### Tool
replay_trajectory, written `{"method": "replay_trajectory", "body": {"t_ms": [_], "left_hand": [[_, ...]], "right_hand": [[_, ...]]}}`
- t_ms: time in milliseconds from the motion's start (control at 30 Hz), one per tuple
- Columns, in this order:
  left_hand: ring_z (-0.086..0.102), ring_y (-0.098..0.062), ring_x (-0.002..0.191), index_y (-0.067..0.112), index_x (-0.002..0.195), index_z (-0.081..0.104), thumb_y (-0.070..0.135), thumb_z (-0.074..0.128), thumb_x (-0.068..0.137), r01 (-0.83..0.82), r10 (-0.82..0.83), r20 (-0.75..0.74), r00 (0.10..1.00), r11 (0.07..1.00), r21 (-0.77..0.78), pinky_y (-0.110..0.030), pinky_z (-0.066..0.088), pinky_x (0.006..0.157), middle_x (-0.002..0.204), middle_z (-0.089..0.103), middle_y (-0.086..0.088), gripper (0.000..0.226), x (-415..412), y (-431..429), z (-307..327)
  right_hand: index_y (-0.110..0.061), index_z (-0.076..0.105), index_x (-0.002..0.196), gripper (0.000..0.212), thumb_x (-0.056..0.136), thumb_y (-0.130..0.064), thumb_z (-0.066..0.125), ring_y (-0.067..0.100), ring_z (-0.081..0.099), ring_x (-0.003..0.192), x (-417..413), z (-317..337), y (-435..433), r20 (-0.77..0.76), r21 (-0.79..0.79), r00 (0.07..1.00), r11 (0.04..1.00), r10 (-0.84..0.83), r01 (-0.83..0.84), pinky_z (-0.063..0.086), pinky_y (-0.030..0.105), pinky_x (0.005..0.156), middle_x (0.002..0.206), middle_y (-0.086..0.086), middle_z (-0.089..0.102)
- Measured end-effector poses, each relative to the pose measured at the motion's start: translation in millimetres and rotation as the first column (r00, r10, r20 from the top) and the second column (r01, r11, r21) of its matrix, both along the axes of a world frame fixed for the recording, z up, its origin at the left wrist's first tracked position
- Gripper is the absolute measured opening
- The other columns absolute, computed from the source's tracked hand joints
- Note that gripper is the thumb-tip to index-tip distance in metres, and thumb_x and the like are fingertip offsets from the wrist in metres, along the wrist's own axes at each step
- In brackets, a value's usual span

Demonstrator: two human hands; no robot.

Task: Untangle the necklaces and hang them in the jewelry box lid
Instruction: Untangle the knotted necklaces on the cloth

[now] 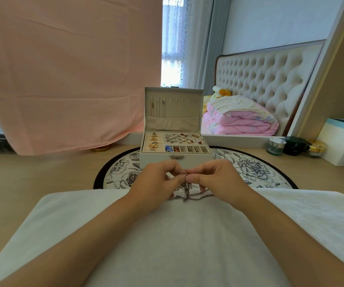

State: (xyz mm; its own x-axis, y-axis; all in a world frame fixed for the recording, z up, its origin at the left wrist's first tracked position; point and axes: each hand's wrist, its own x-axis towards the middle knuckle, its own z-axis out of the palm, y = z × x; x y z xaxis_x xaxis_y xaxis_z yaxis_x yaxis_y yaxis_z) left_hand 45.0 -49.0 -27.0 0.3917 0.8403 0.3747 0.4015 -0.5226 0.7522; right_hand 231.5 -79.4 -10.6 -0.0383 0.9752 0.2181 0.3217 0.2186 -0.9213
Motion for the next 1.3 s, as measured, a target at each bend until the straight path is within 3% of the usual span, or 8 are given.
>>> {"method": "replay_trajectory", "body": {"t_ms": [267, 400, 567, 667, 867, 1133, 1200, 1300], "left_hand": [[0.047, -0.002, 0.049, 0.033, 0.091, 0.052, 0.035, 0.054, 0.095, -0.078, 0.199, -0.293, 0.935, 0.922, 0.380, -0.025, 0.033, 0.051, 0.057, 0.051, 0.018, 0.005, 2.3, -6.7, 0.7], [0.056, -0.014, 0.062, 0.029, 0.104, 0.051, 0.038, 0.045, 0.099, -0.021, 0.219, -0.419, 0.881, 0.903, 0.428, -0.032, 0.041, 0.058, 0.079, 0.067, 0.005, 0.012, 3.0, -4.0, -2.0], [0.053, 0.001, 0.060, 0.036, 0.103, 0.043, 0.041, 0.051, 0.099, 0.065, 0.038, -0.438, 0.898, 0.974, 0.218, -0.023, 0.034, 0.055, 0.083, 0.067, 0.015, 0.010, -1.2, -1.8, -0.3], [0.053, 0.003, 0.057, 0.036, 0.105, 0.054, 0.037, 0.055, 0.101, 0.152, -0.130, -0.352, 0.927, 0.988, 0.034, -0.019, 0.037, 0.056, 0.080, 0.070, 0.018, 0.005, -3.9, 1.2, 0.7], [0.046, -0.021, 0.056, 0.030, 0.095, 0.069, 0.024, 0.047, 0.106, 0.224, -0.238, -0.057, 0.970, 0.958, -0.180, -0.032, 0.040, 0.054, 0.086, 0.075, 0.010, 0.025, -6.9, 1.5, 2.7], [0.050, -0.012, 0.054, 0.029, 0.090, 0.066, 0.026, 0.046, 0.106, 0.170, -0.193, -0.171, 0.966, 0.975, -0.141, -0.029, 0.044, 0.056, 0.075, 0.072, 0.010, 0.026, -7.5, 2.4, -0.5], [0.050, -0.005, 0.055, 0.029, 0.088, 0.065, 0.029, 0.048, 0.104, 0.135, -0.147, -0.189, 0.971, 0.988, -0.077, -0.029, 0.044, 0.058, 0.066, 0.066, 0.014, 0.023, -9.5, 3.5, 2.2], [0.053, 0.000, 0.061, 0.035, 0.089, 0.067, 0.034, 0.054, 0.101, 0.120, -0.101, -0.293, 0.951, 0.992, 0.049, -0.025, 0.040, 0.060, 0.063, 0.059, 0.024, 0.017, -11.3, 3.4, 6.5]], "right_hand": [[-0.031, 0.071, 0.084, 0.008, 0.090, -0.025, 0.071, 0.003, 0.054, 0.059, 2.6, -3.8, 1.4, 0.418, 0.080, 0.908, 0.997, -0.014, -0.022, 0.049, 0.025, 0.063, 0.068, -0.024, 0.065], [-0.034, 0.064, 0.078, 0.007, 0.081, -0.029, 0.068, 0.005, 0.055, 0.059, 0.0, -0.1, -3.2, 0.605, 0.196, 0.790, 0.980, -0.095, -0.032, 0.046, 0.025, 0.062, 0.067, -0.030, 0.060], [-0.016, 0.071, 0.073, 0.014, 0.081, -0.005, 0.073, 0.014, 0.045, 0.057, 4.9, 0.5, 1.9, 0.125, 0.026, 0.991, 0.999, 0.043, -0.046, 0.039, 0.024, 0.057, 0.060, -0.006, 0.058], [-0.013, 0.062, 0.069, 0.007, 0.075, -0.014, 0.060, 0.017, 0.044, 0.056, 13.2, 2.5, 5.4, -0.132, -0.136, 0.985, 0.982, 0.113, -0.131, 0.037, 0.025, 0.054, 0.062, 0.003, 0.050], [-0.016, 0.061, 0.057, 0.029, 0.081, -0.011, 0.047, 0.015, 0.045, 0.052, 15.7, -5.0, 17.5, -0.059, -0.254, 0.992, 0.960, 0.108, -0.120, 0.037, 0.025, 0.052, 0.063, 0.004, 0.046], [-0.014, 0.068, 0.073, 0.026, 0.088, -0.035, 0.063, 0.015, 0.041, 0.060, 20.6, 2.5, 1.6, -0.381, -0.130, 0.867, 0.910, 0.320, -0.394, 0.043, 0.030, 0.071, 0.067, 0.000, 0.045], [-0.014, 0.057, 0.068, 0.030, 0.087, -0.036, 0.064, 0.016, 0.035, 0.061, 22.0, 3.2, 0.6, -0.340, -0.202, 0.881, 0.890, 0.329, -0.410, 0.037, 0.028, 0.064, 0.065, 0.000, 0.038], [-0.021, 0.038, 0.059, 0.046, 0.083, -0.043, 0.070, 0.020, 0.024, 0.061, 23.8, 6.2, 0.9, 0.153, -0.265, 0.948, 0.936, 0.280, -0.233, 0.023, 0.032, 0.060, 0.061, 0.000, 0.028]]}}
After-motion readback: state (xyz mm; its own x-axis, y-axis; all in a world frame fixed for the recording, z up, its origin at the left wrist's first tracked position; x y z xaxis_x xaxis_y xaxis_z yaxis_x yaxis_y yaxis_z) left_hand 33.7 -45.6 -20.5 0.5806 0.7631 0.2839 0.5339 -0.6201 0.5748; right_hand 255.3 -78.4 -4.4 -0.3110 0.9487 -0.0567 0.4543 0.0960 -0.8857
